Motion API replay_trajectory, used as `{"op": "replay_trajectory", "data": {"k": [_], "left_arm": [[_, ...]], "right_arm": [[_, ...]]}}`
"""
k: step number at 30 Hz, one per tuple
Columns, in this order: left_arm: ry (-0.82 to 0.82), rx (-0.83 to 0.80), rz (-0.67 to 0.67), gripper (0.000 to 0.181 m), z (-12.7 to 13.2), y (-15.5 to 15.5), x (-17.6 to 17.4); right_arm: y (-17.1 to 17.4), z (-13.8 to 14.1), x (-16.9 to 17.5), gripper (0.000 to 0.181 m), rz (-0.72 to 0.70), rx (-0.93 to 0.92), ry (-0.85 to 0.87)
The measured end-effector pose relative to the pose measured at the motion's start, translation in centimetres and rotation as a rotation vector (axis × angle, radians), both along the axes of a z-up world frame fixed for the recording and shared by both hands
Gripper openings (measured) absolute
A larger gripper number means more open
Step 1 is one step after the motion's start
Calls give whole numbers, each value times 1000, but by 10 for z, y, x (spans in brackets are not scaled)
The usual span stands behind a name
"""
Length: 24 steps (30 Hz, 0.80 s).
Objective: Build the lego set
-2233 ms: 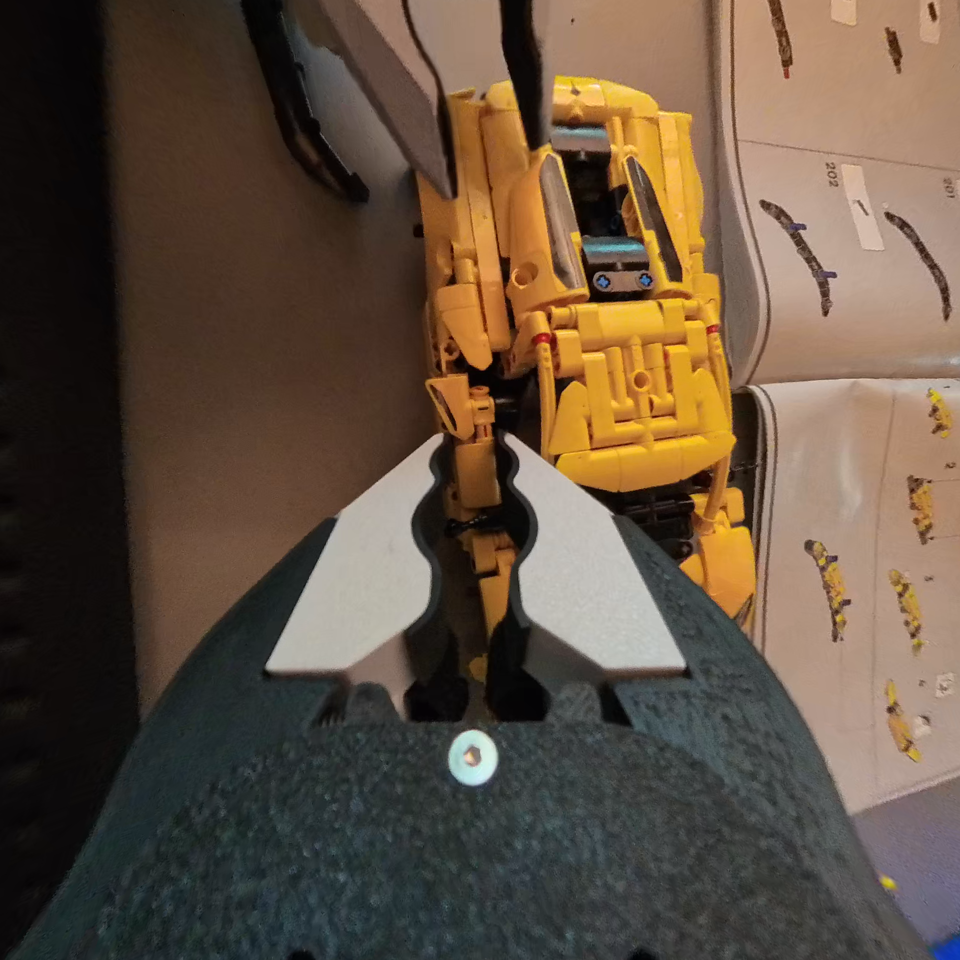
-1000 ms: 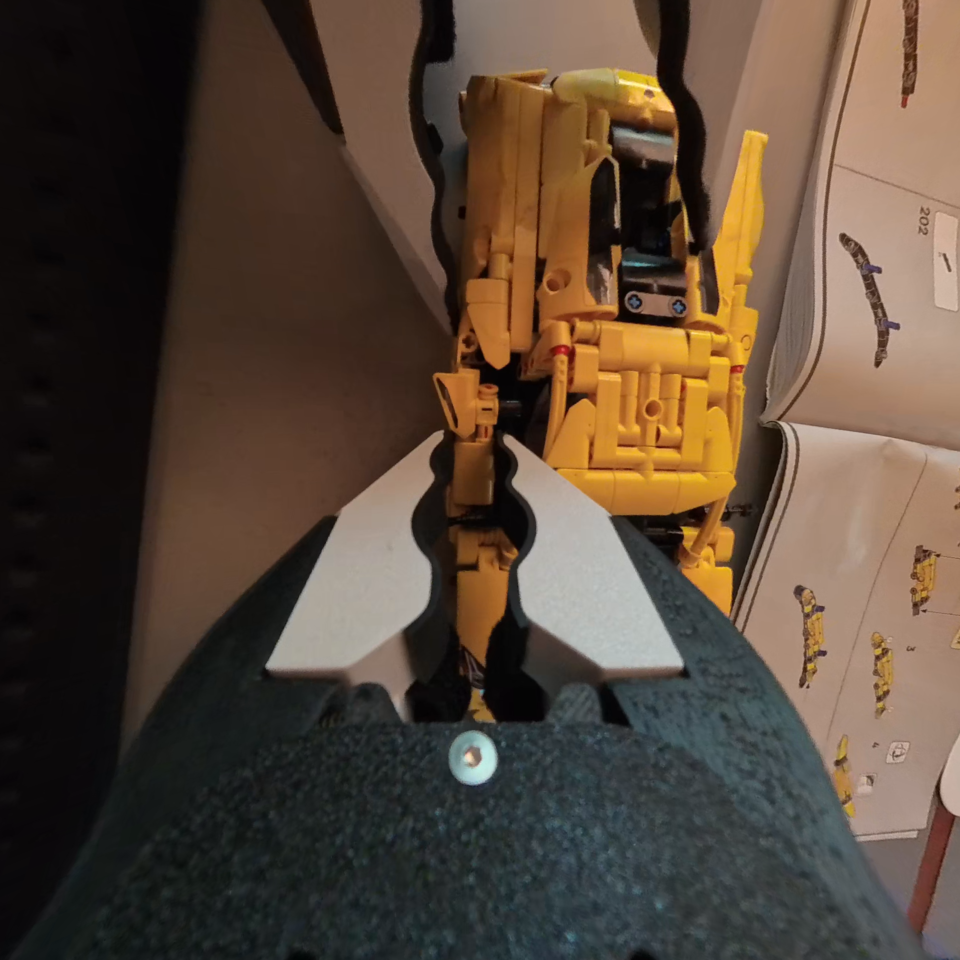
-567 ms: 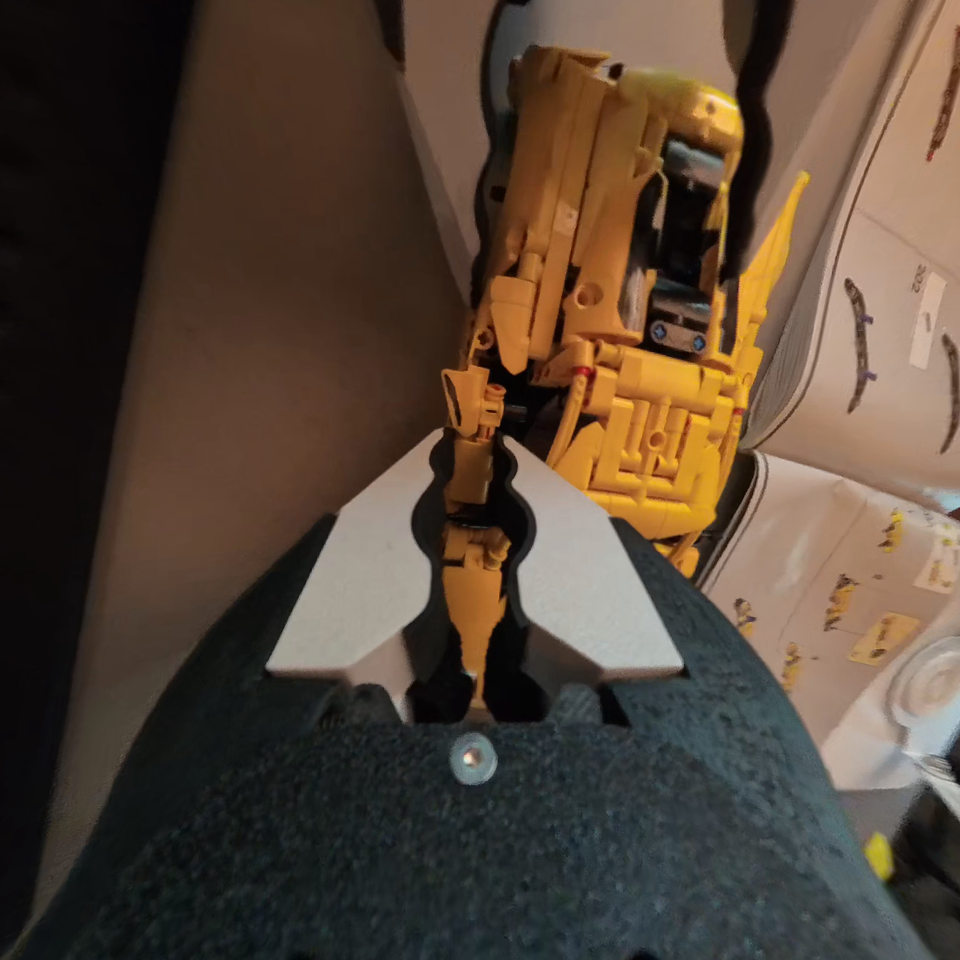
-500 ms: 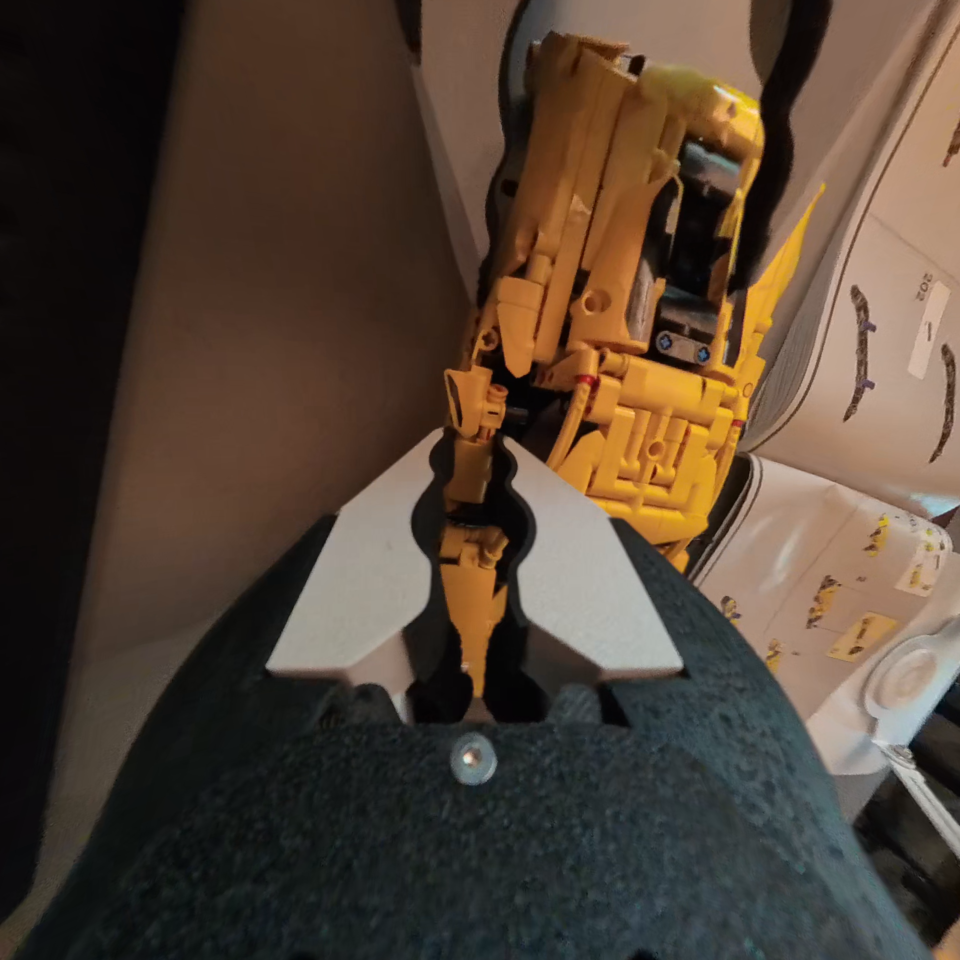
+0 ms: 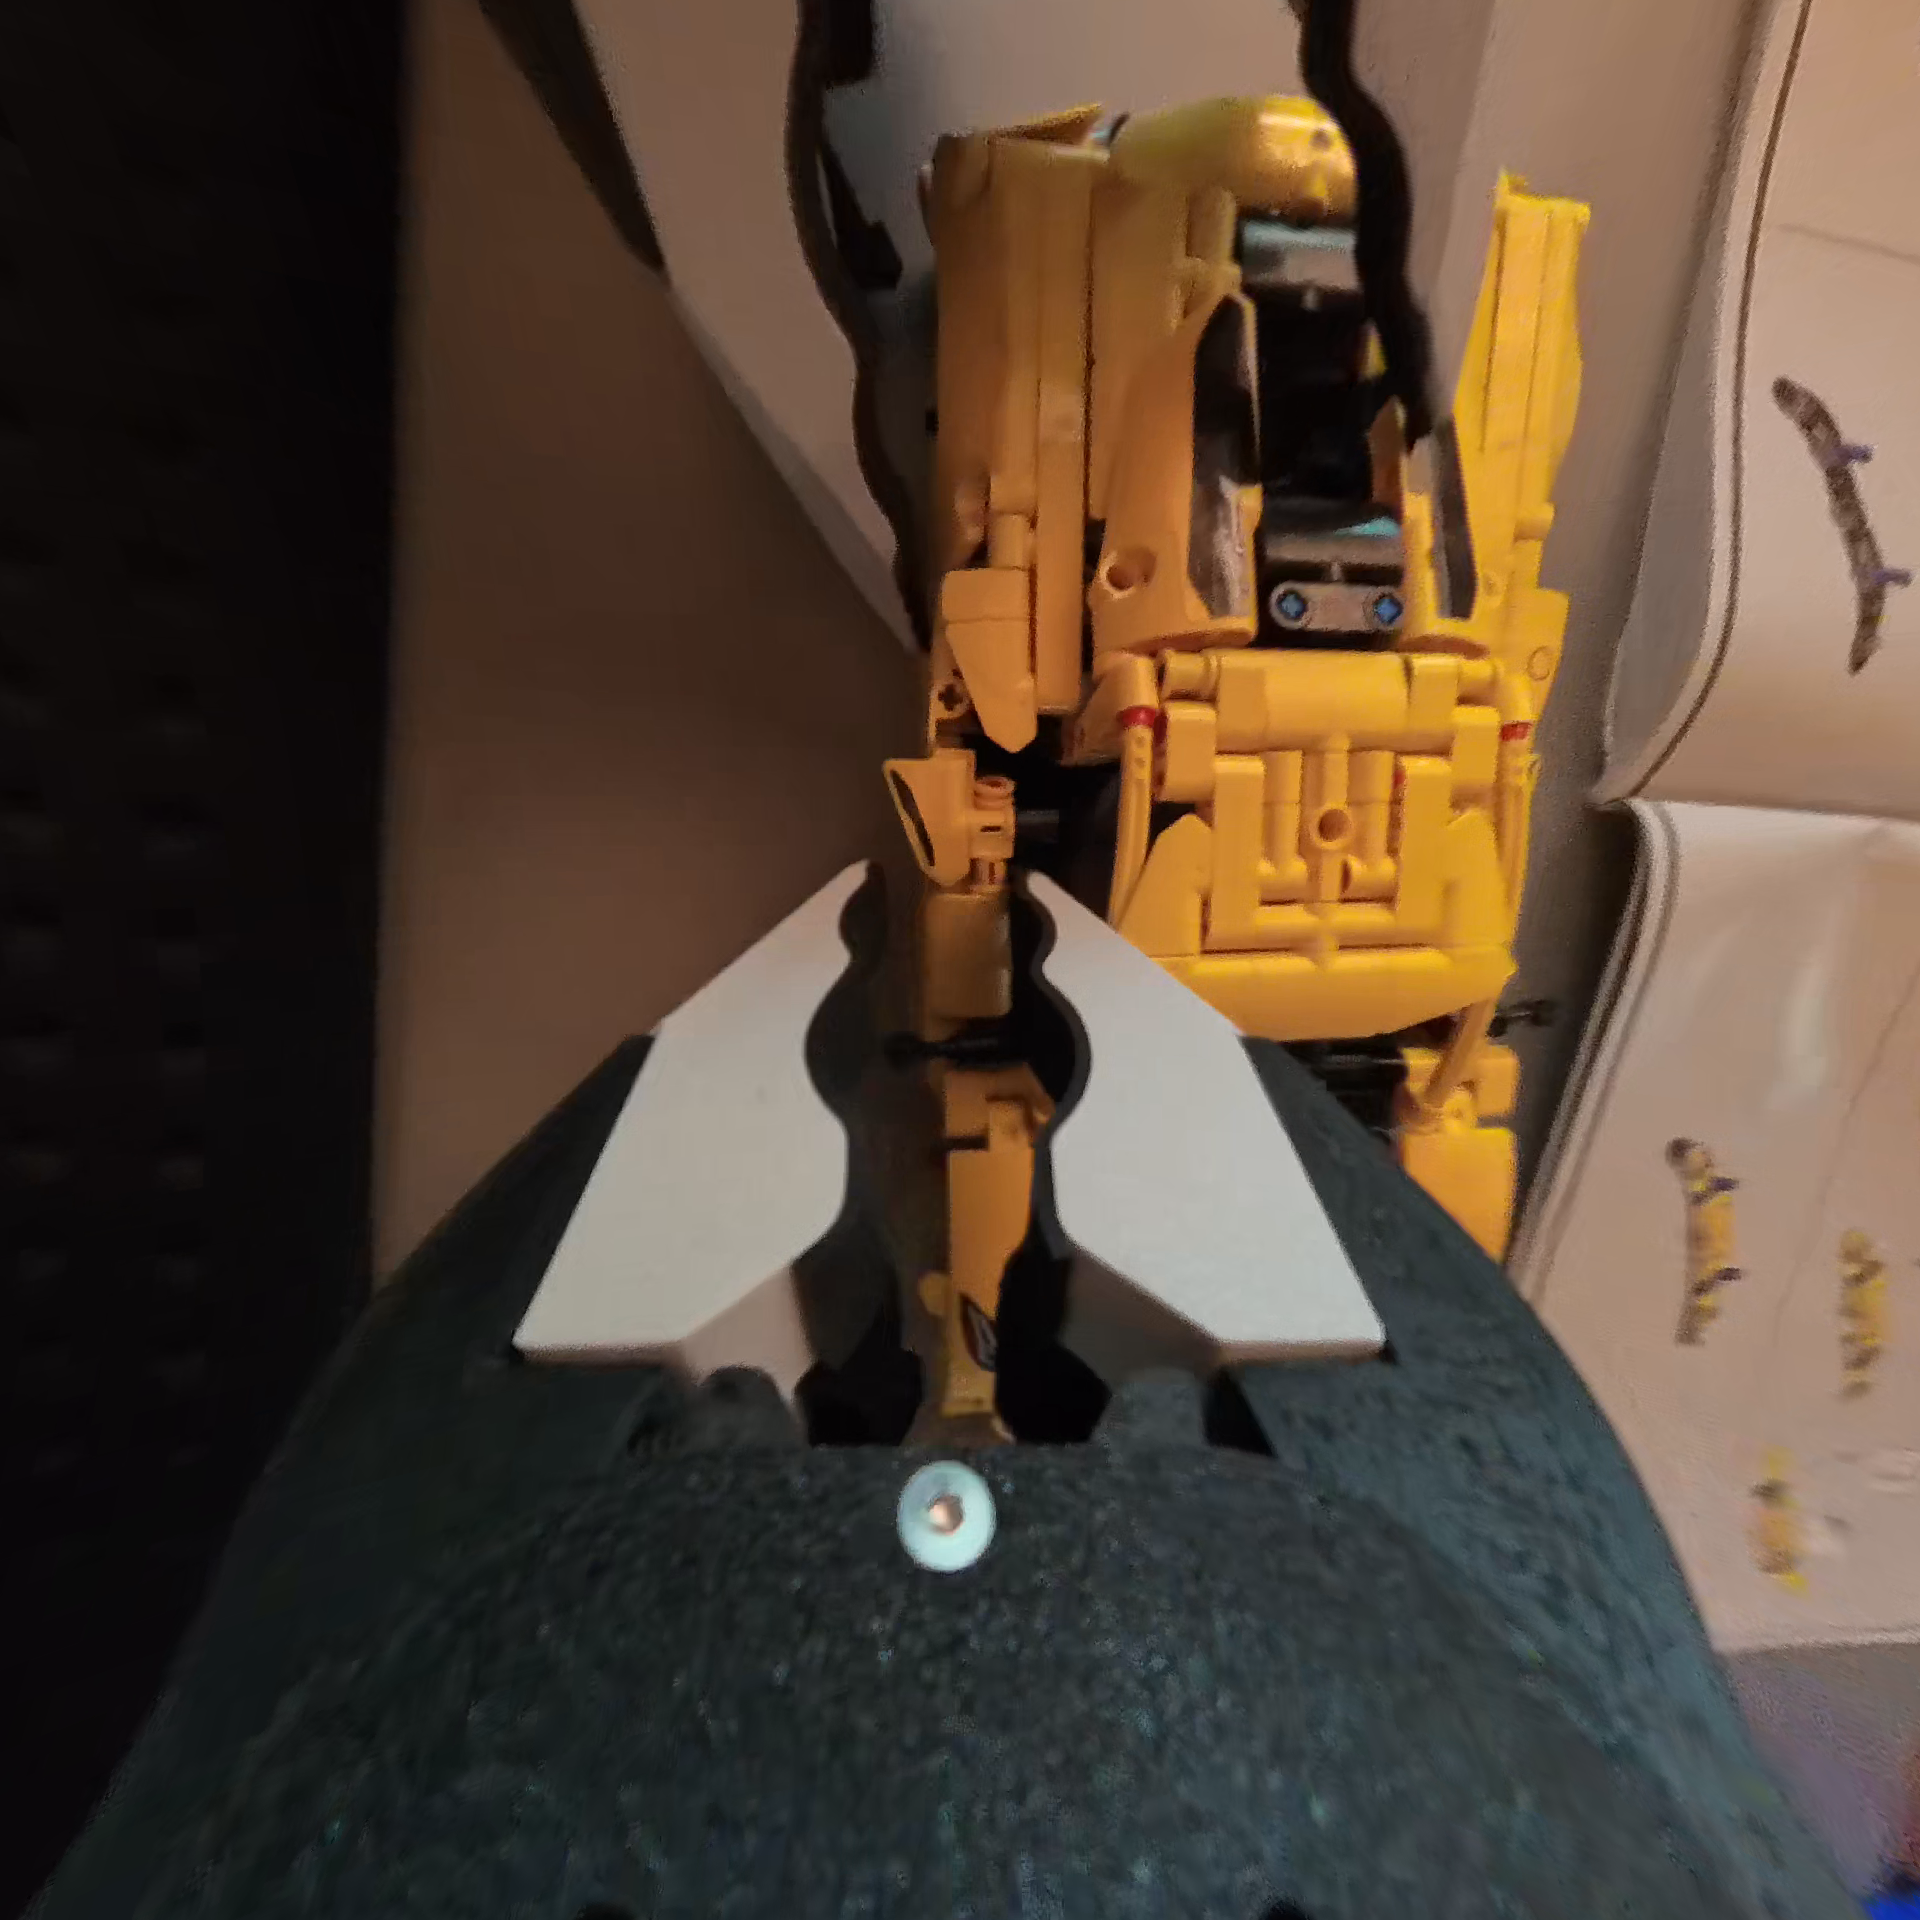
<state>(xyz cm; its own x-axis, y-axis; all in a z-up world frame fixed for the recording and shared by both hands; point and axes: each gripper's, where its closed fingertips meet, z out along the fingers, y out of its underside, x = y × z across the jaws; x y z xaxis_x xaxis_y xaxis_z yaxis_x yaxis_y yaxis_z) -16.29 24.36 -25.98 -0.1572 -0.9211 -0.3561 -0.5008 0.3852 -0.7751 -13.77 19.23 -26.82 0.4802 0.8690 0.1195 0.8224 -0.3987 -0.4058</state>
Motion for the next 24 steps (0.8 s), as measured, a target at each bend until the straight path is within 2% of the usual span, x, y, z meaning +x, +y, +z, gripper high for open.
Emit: {"op": "replay_trajectory", "data": {"k": [4,6,7,12,17,21,24], "left_arm": [[-9,-27,18,85,1,1,2],[-11,-35,29,85,1,1,3],[-13,-35,35,85,1,2,4],[-15,-37,32,86,1,2,4],[-26,-41,18,85,1,4,2],[-27,-30,14,86,0,4,2],[-24,-18,16,86,-1,3,3]], "right_arm": [[3,-5,-2,29,-33,74,0],[10,-6,2,16,-50,155,-62],[11,-6,1,16,-42,170,-82],[8,-2,3,15,5,139,-96],[6,6,4,15,7,52,-6],[-1,7,1,16,33,74,91],[-3,3,-1,16,40,88,87]]}}
